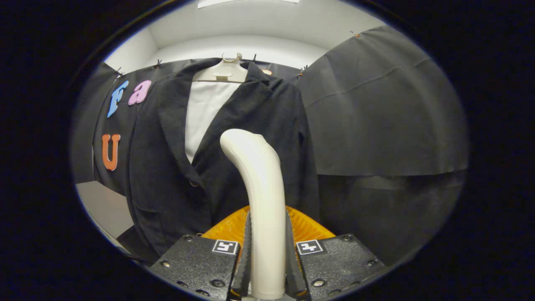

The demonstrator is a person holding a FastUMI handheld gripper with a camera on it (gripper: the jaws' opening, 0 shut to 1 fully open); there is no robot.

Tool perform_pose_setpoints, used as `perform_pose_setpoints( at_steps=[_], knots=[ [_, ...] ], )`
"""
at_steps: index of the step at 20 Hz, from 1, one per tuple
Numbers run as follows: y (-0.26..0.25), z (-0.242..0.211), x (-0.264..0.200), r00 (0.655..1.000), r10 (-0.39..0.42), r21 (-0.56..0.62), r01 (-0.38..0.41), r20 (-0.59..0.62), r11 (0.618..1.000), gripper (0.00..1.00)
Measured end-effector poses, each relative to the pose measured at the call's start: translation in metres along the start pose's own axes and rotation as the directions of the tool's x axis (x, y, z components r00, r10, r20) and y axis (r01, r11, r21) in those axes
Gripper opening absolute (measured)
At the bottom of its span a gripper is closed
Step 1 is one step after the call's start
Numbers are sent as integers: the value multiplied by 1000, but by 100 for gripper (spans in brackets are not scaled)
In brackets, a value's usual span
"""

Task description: Iron the clothes twice with a garment steamer, once on the left side and once on the right side.

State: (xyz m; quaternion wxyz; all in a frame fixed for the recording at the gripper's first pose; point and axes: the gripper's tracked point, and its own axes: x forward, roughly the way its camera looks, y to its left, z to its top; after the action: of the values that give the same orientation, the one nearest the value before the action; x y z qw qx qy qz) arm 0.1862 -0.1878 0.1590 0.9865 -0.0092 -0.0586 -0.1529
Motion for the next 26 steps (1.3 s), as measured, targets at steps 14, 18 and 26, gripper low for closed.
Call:
perform_pose_setpoints(
  at_steps=[14, 18, 26],
  knots=[
    [-6, -60, -17, 990, -23, -35, 18, -136, 999, 38],
    [0, -84, -28, 983, -28, -49, 19, -180, 999, 38],
    [4, -126, -47, 970, -50, -79, 32, -239, 996, 38]
  ],
)
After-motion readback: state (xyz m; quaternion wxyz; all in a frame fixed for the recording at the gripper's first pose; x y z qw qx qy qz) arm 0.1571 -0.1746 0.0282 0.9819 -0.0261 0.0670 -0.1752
